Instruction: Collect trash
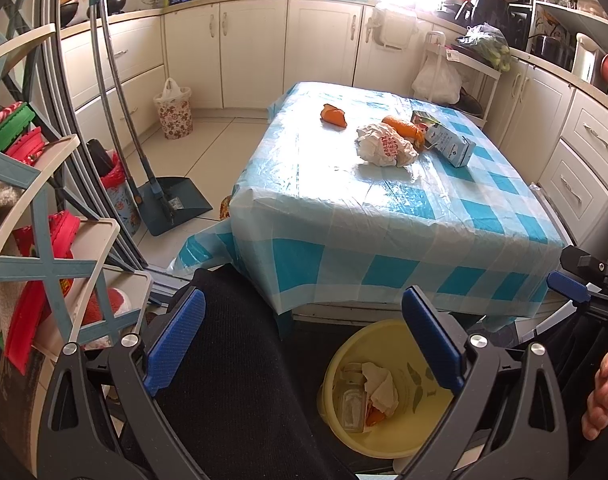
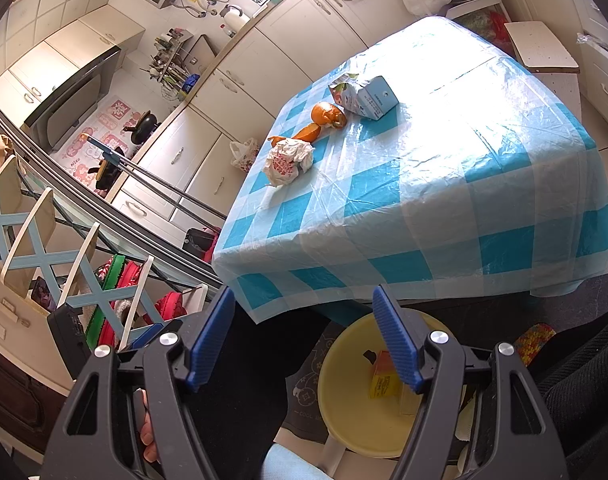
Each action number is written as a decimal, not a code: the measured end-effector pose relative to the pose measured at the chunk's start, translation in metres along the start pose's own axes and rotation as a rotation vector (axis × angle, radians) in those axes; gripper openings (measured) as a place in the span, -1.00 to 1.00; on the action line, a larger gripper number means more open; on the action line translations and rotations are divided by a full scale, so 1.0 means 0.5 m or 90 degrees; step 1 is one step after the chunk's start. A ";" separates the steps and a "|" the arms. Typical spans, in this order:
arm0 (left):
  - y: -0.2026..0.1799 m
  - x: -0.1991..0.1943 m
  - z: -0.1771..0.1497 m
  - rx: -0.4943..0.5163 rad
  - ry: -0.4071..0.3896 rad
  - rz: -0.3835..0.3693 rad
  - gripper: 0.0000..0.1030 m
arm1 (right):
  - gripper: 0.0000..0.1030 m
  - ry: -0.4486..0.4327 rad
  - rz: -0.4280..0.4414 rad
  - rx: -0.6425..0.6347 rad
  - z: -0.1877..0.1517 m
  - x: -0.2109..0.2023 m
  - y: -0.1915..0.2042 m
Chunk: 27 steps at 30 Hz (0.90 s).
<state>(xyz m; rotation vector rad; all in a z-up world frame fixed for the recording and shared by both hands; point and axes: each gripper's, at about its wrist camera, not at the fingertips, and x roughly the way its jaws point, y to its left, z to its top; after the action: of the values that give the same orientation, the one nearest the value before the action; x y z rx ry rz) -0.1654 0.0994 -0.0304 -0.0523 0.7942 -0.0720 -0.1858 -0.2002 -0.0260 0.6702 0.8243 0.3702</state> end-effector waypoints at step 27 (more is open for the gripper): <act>-0.002 0.001 -0.001 0.001 0.002 0.001 0.85 | 0.34 -0.004 0.003 -0.002 0.000 -0.002 0.002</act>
<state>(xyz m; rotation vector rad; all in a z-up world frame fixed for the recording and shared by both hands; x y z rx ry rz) -0.1654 0.0984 -0.0309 -0.0507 0.7973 -0.0716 -0.1867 -0.1999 -0.0247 0.6708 0.8167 0.3734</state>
